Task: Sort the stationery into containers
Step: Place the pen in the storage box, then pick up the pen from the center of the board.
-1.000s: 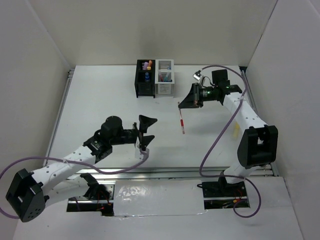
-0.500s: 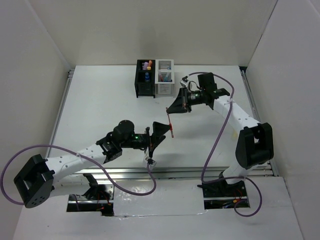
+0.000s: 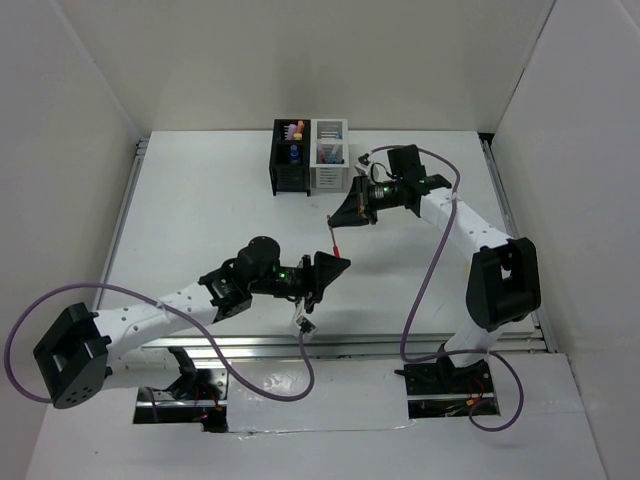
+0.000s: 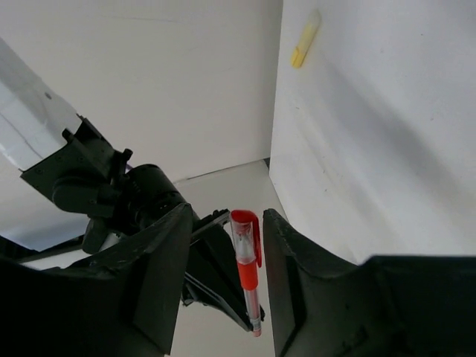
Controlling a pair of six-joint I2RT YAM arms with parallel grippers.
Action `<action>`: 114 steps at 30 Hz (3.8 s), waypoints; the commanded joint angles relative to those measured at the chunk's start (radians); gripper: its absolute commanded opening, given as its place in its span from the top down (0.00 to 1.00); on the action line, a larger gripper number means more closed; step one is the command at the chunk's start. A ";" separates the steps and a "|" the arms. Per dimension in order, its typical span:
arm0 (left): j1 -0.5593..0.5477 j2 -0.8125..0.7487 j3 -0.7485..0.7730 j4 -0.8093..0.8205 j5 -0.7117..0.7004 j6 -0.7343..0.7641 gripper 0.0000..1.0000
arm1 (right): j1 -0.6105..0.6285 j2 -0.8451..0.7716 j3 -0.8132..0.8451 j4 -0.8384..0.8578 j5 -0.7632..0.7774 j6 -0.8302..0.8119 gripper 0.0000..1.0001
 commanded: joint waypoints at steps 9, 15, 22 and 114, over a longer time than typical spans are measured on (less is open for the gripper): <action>-0.013 0.026 0.063 -0.050 0.017 0.035 0.96 | 0.011 0.003 0.062 0.010 -0.024 -0.014 0.98; -0.014 -0.007 0.026 -0.016 0.046 0.038 1.00 | -0.061 0.000 0.109 -0.055 -0.020 -0.084 0.27; -0.011 0.054 0.245 0.028 -0.021 -0.522 1.00 | -0.397 0.051 0.401 -0.242 -0.005 -0.324 0.20; 0.465 0.468 0.860 0.130 -0.075 -1.795 0.21 | -0.529 -0.151 -0.342 -0.132 1.365 -0.497 0.28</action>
